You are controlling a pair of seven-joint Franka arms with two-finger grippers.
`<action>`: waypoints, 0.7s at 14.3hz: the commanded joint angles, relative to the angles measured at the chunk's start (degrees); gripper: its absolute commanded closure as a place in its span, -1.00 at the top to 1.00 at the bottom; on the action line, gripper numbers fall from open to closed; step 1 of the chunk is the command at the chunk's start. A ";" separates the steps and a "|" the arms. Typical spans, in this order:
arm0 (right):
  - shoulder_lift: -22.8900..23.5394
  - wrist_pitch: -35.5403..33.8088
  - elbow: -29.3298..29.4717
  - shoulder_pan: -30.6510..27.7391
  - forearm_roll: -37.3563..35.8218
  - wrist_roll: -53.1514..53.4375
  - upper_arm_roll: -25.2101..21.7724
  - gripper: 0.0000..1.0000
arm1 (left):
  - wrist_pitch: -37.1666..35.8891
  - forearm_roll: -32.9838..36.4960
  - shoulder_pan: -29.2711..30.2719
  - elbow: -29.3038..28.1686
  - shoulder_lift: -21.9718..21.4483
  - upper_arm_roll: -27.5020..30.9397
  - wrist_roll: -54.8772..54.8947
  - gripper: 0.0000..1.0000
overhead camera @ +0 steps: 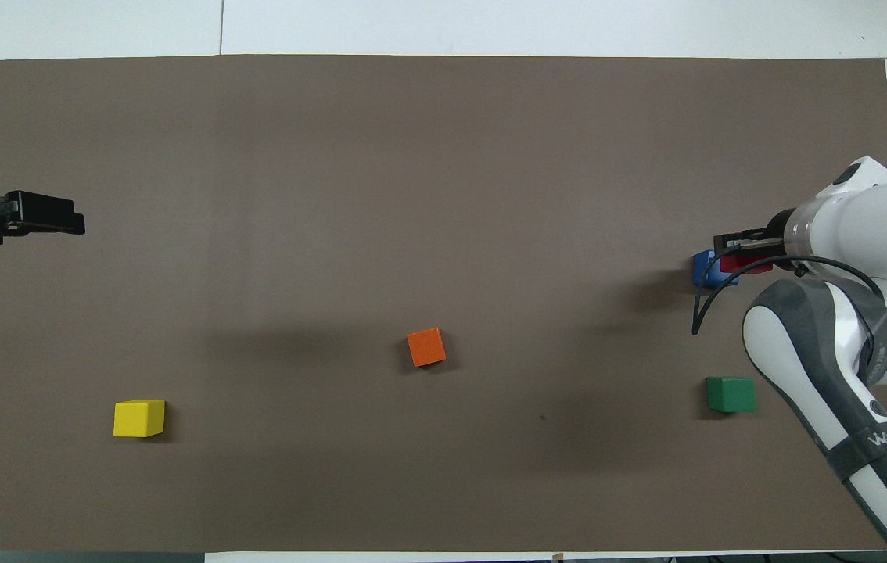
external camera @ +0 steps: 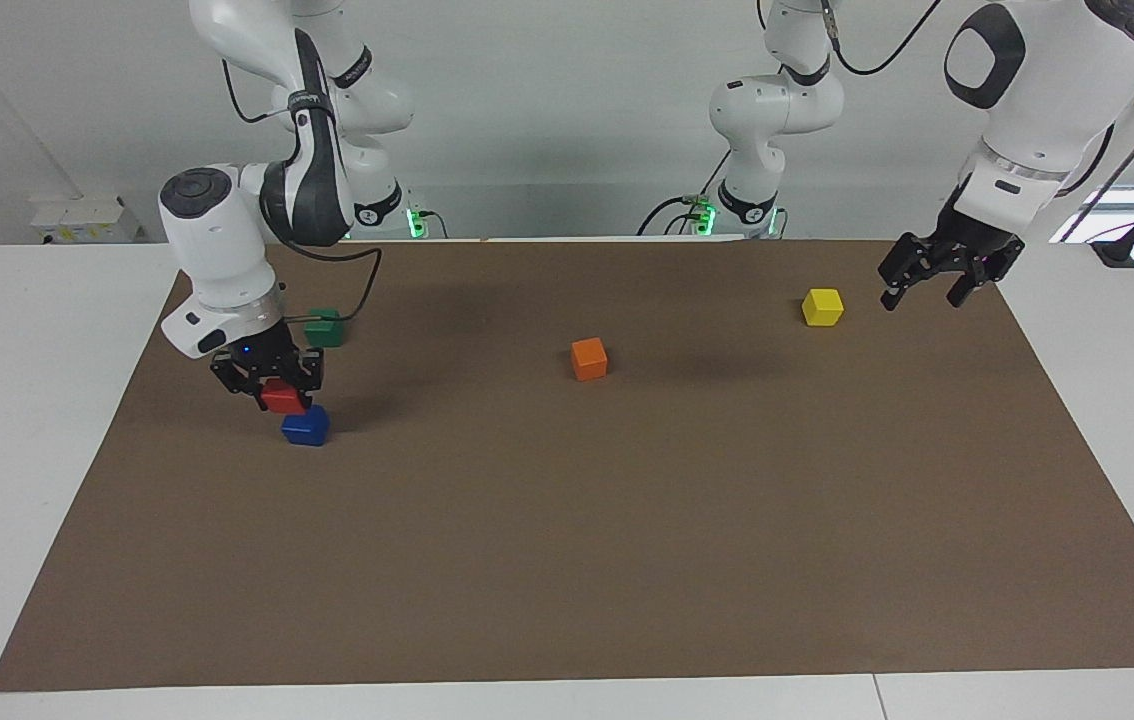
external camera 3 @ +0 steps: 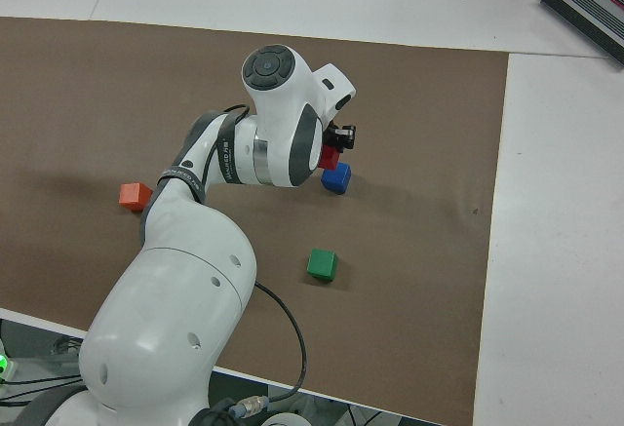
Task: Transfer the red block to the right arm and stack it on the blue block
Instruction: 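Lower the red block onto the blue block and open the right gripper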
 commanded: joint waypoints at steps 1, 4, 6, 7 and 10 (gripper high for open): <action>0.46 3.89 -2.34 -0.59 -1.37 1.73 0.43 -1.00 | -0.73 1.57 -1.47 -0.55 -1.10 1.07 -0.24 1.00; 1.25 6.61 -4.00 -0.59 -1.37 1.73 0.43 -1.00 | -0.90 1.48 -2.00 -0.73 -1.18 0.99 -0.33 1.00; 1.61 8.46 -4.97 -0.76 -1.37 1.56 0.43 -1.00 | -0.55 1.48 -2.09 -0.81 -1.18 0.99 -0.33 1.00; 1.61 8.47 -5.24 -0.85 -1.37 1.65 0.43 -1.00 | -0.55 1.48 -2.09 -0.90 -1.18 0.99 -0.33 1.00; 1.61 8.47 -5.33 -1.03 -1.37 1.47 0.43 -1.00 | -0.64 1.48 -2.09 -1.34 -1.45 0.90 -0.33 1.00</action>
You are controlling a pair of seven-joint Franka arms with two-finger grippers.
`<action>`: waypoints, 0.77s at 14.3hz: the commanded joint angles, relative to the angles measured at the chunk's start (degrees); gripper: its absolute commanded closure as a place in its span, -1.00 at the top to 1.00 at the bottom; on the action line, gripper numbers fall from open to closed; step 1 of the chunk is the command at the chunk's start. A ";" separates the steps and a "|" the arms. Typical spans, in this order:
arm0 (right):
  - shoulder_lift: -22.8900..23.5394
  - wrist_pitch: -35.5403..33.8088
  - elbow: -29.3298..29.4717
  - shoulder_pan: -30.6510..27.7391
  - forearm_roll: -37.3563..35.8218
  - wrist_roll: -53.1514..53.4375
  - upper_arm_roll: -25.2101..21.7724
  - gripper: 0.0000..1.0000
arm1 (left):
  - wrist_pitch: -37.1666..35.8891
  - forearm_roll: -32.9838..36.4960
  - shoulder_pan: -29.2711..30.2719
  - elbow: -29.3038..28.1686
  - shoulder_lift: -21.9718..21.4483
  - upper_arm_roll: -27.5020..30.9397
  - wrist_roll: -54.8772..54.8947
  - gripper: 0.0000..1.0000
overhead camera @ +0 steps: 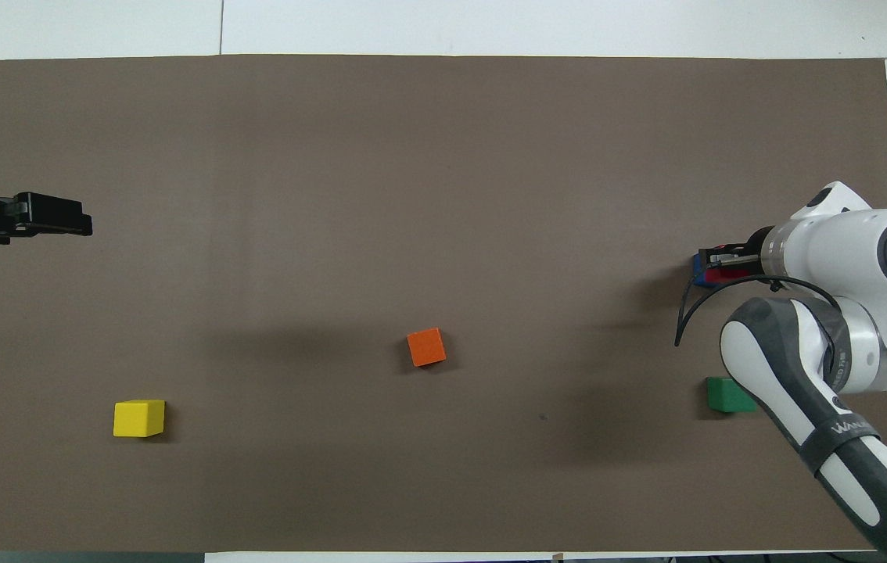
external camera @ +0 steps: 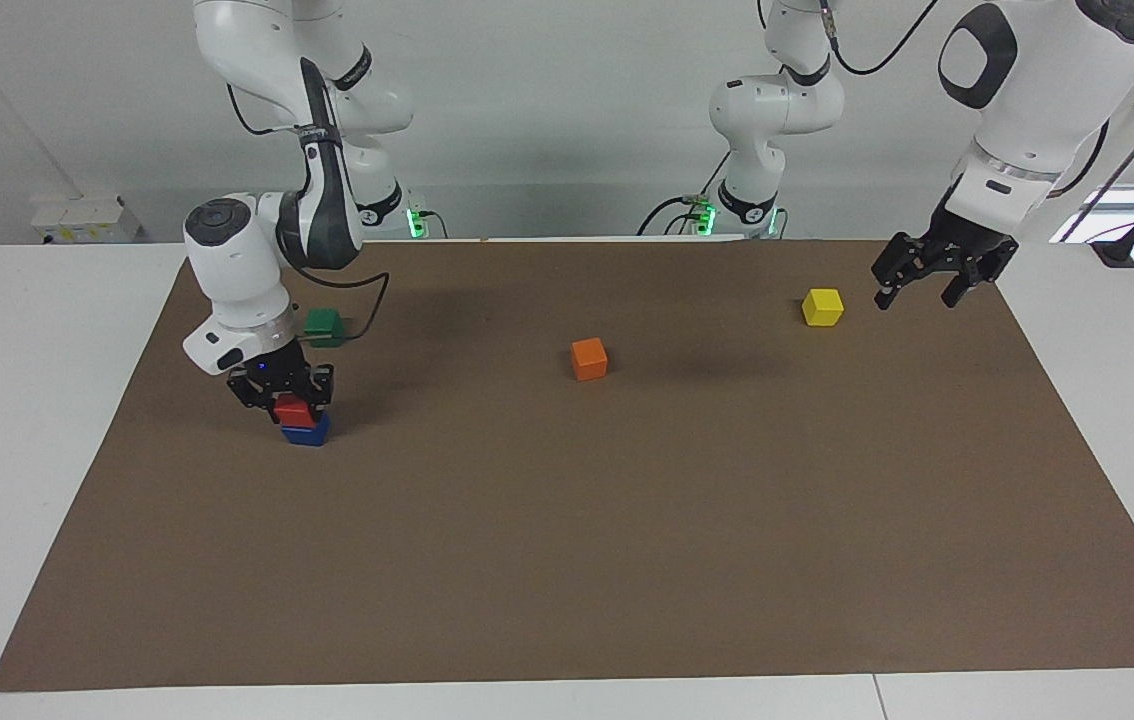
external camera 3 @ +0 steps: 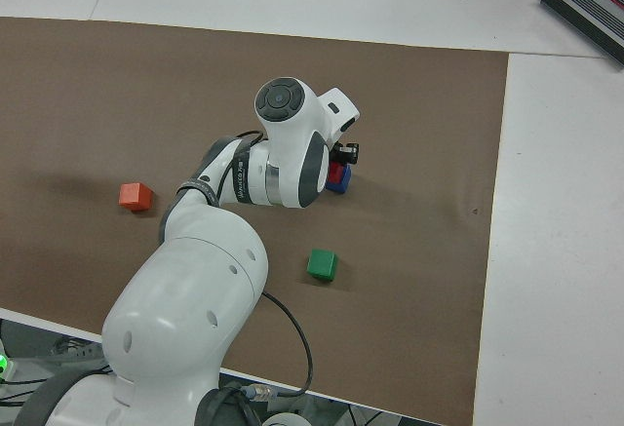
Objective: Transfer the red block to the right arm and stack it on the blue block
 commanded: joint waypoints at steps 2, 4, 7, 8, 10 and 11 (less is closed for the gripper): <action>-0.41 1.36 -0.77 -0.95 -1.36 1.37 0.46 -1.00 | -0.24 1.39 -1.09 -1.33 -1.45 0.74 -0.43 1.00; -0.41 1.45 -0.77 -0.95 -1.36 1.64 0.46 -1.00 | -0.24 1.39 -1.09 -1.33 -1.45 0.74 -0.34 1.00; -0.41 1.71 -0.86 -1.04 -1.36 1.81 0.46 -1.00 | -0.67 1.39 -1.27 -1.24 -1.44 0.74 -0.43 1.00; -0.41 1.71 -0.94 -1.30 -1.36 1.81 0.46 -1.00 | -1.29 1.39 -1.18 -1.16 -1.45 0.74 -0.43 1.00; -0.41 1.71 -0.95 -1.48 -1.28 2.08 0.46 -1.00 | -4.53 1.48 -1.18 -0.02 -1.18 0.74 -0.34 1.00; -0.41 1.71 -1.03 -1.48 -1.19 2.69 0.46 -1.00 | -6.20 1.56 -1.18 0.77 -1.09 0.74 -0.34 1.00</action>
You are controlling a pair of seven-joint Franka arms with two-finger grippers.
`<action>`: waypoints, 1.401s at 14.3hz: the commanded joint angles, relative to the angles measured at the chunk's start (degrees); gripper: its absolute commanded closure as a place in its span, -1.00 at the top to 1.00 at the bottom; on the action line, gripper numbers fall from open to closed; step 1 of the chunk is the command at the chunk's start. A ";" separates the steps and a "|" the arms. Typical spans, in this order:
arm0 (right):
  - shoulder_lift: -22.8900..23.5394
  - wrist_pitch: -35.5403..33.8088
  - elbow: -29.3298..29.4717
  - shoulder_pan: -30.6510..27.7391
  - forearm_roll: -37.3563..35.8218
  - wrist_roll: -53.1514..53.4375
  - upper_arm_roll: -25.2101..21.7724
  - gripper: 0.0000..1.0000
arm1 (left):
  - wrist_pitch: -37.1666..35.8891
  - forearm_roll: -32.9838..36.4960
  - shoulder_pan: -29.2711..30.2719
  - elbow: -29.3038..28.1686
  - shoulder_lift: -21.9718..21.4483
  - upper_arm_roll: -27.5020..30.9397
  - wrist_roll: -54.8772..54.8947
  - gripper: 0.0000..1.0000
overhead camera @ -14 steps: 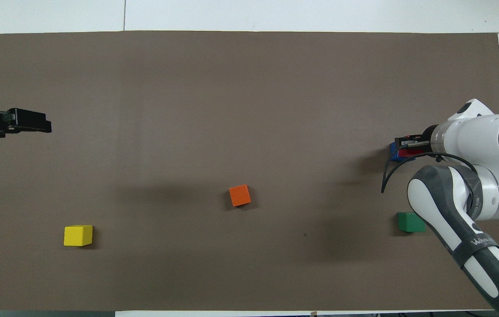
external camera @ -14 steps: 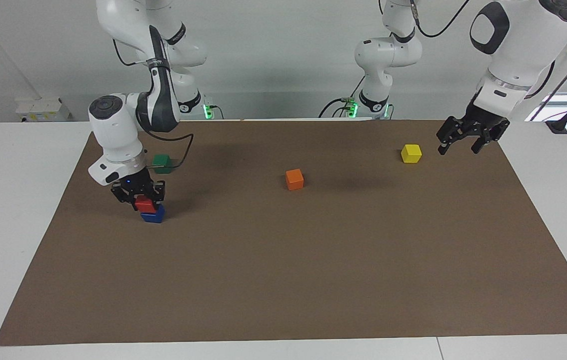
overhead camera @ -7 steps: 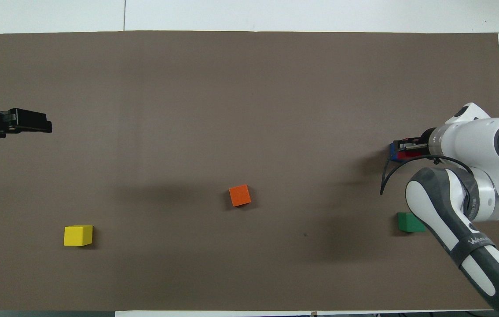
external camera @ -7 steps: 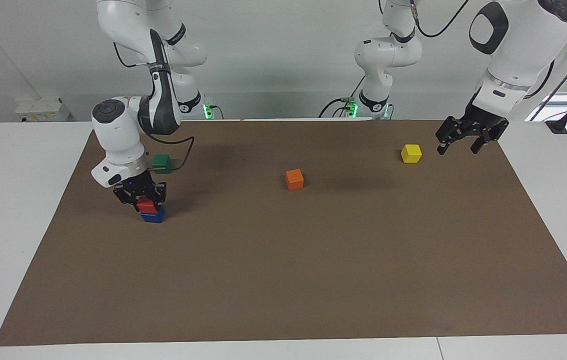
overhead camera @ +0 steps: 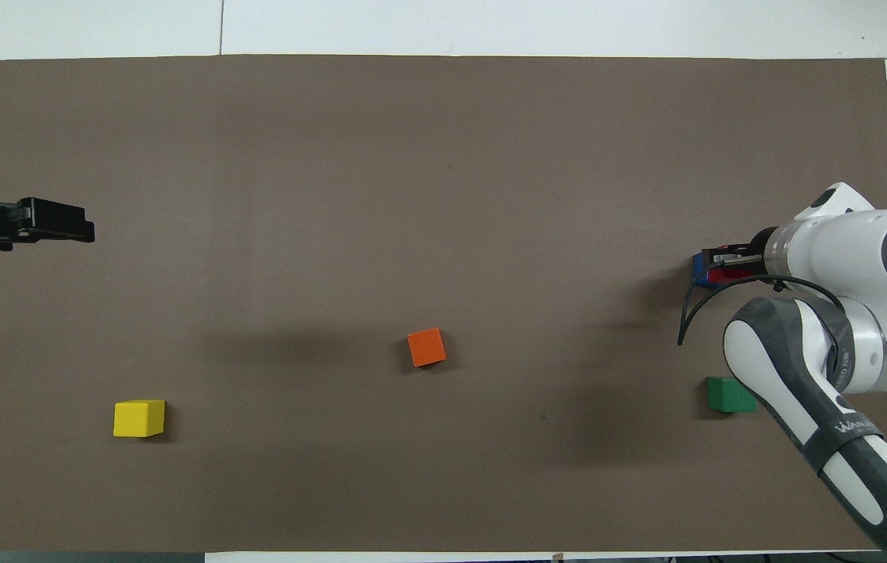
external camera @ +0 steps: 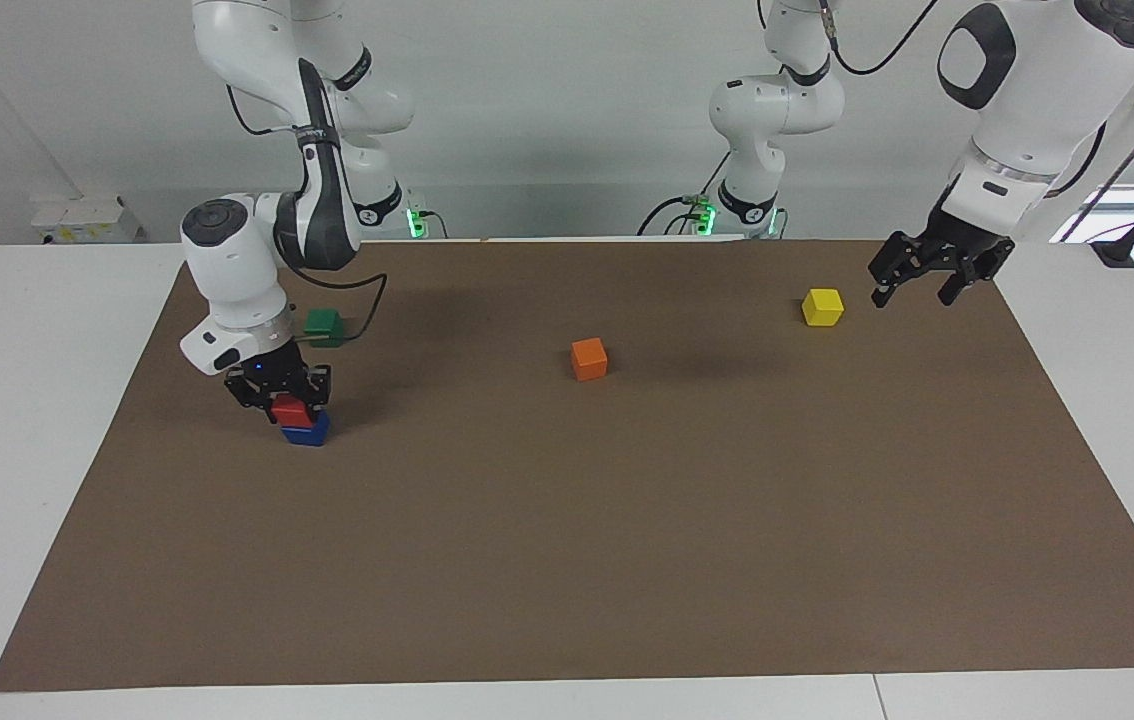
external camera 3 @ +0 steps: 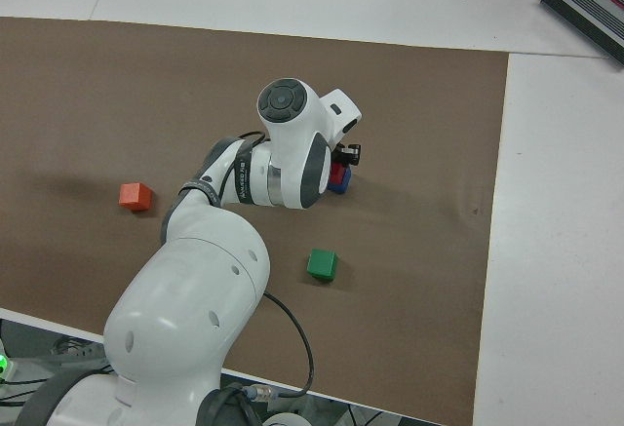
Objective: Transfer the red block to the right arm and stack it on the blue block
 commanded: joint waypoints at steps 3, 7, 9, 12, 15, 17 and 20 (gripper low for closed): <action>-0.49 1.61 -1.00 -0.84 -1.01 4.70 0.49 -1.00 | -8.48 3.58 -1.04 2.39 -1.57 -0.46 -0.17 1.00; -0.58 3.09 -1.87 -0.84 -0.93 4.44 0.49 -0.40 | -9.45 3.41 -0.95 3.87 -1.84 -0.73 0.01 1.00; -0.76 5.55 -3.45 -0.76 -1.01 4.61 0.49 0.30 | -12.86 3.58 -0.95 6.68 -1.14 -0.73 0.10 1.00; -0.76 5.56 -3.46 -0.76 -1.01 4.70 0.49 0.94 | -12.98 3.41 -1.04 7.49 -0.34 -0.73 0.10 1.00; -0.67 5.21 -2.76 -0.76 -1.01 4.53 0.49 1.00 | -12.45 3.32 -1.04 6.61 -0.78 -0.73 0.10 1.00; -0.67 4.42 -1.88 -0.84 -1.01 3.83 0.49 1.00 | -12.27 3.32 -1.04 6.44 -0.87 -0.73 0.01 1.00; -1.37 -6.43 5.04 -0.76 -1.01 3.56 0.40 1.00 | -12.27 3.32 -1.04 6.35 -0.87 -0.73 0.01 1.00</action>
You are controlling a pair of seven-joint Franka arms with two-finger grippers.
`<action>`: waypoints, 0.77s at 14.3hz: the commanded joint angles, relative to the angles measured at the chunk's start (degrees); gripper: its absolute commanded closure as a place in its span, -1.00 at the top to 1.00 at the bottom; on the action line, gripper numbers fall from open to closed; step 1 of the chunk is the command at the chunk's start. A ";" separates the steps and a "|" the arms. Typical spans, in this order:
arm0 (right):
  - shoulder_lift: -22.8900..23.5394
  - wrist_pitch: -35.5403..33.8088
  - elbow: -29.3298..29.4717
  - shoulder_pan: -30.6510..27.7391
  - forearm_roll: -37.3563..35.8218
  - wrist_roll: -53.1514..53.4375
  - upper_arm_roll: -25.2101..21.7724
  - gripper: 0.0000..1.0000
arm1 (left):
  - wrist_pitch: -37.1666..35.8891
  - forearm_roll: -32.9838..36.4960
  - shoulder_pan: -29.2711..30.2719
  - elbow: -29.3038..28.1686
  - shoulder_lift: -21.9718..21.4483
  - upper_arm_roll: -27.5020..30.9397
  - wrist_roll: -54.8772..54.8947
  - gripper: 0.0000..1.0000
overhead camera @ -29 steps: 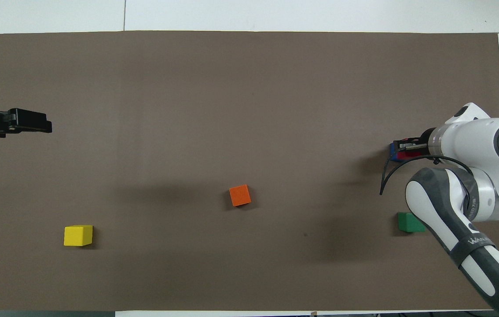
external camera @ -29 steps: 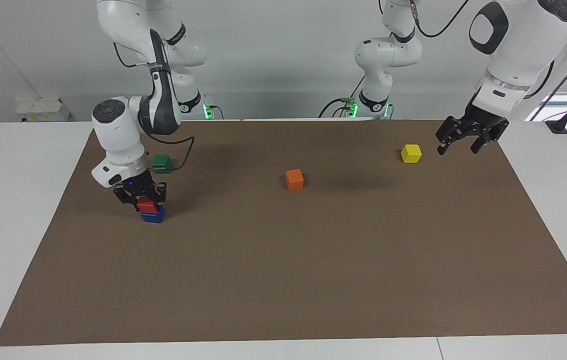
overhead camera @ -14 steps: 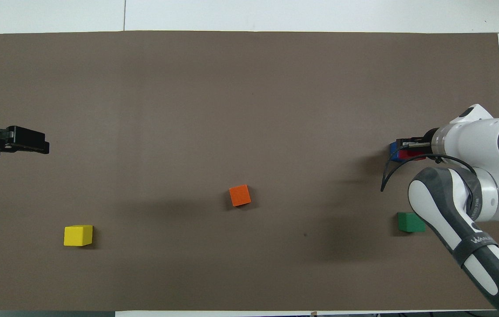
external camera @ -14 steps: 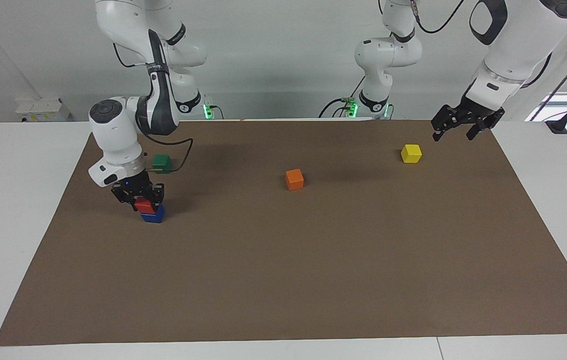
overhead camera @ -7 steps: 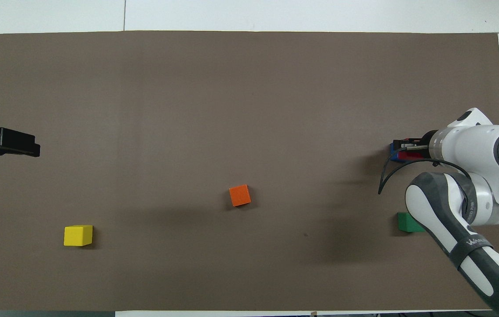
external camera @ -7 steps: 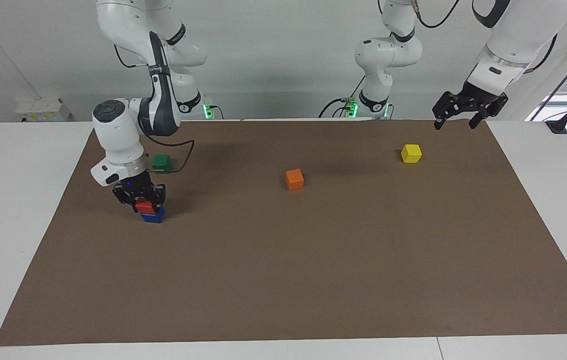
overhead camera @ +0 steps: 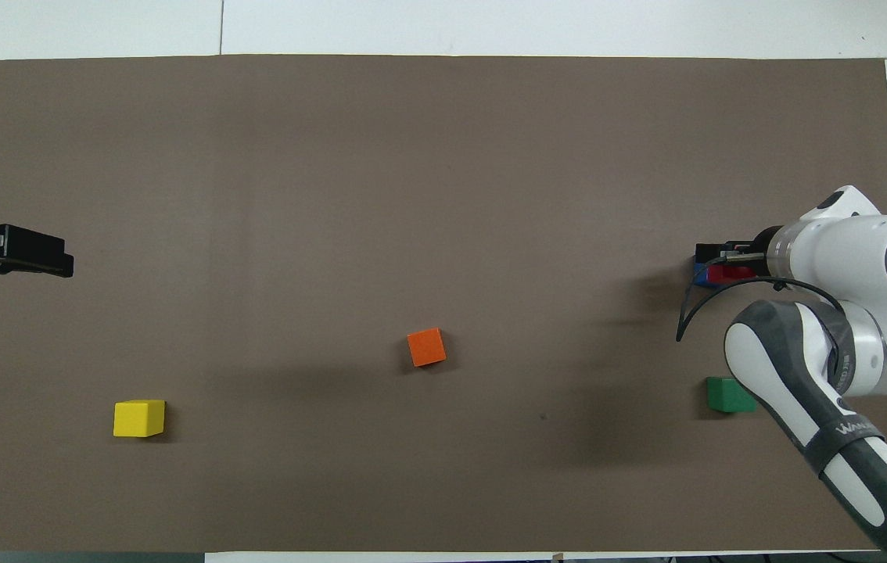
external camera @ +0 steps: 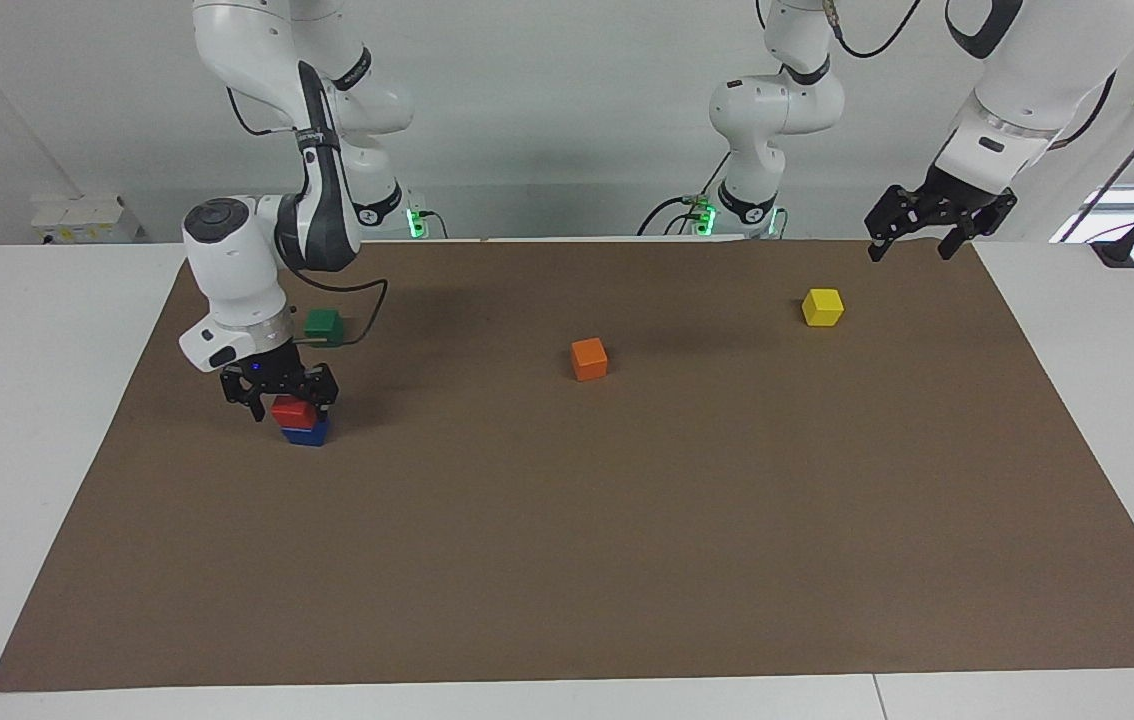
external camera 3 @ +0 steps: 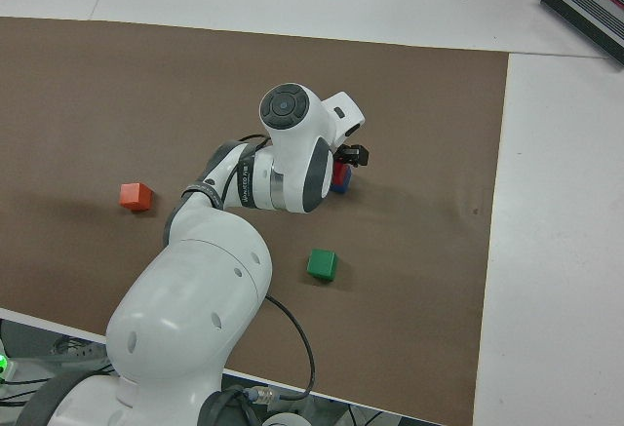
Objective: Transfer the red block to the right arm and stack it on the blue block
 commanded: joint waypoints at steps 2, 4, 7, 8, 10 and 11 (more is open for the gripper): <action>-2.01 -16.92 11.53 -0.74 -0.93 -2.08 0.31 1.00 | -0.88 1.26 -0.99 0.51 0.10 0.52 -0.23 1.00; -3.59 -23.96 16.46 -0.74 -0.22 -2.53 0.14 1.00 | -0.96 1.26 -0.99 0.51 0.10 0.52 -0.76 1.00; -4.21 -33.98 25.33 -0.74 1.27 -5.68 -0.04 1.00 | -1.32 1.26 -0.99 0.51 0.01 0.52 -0.76 1.00; -4.21 -37.84 27.88 -0.65 1.27 -5.87 0.05 1.00 | -1.40 1.26 -0.99 0.42 0.01 0.52 -0.76 1.00; -4.21 -47.15 33.33 -0.65 1.36 -5.87 0.23 1.00 | -1.23 1.26 -0.99 0.16 -0.08 0.52 -0.67 1.00; -4.21 -50.76 35.79 -0.65 1.36 -6.04 0.31 1.00 | -1.32 1.26 -0.99 0.16 -0.08 0.52 -0.76 1.00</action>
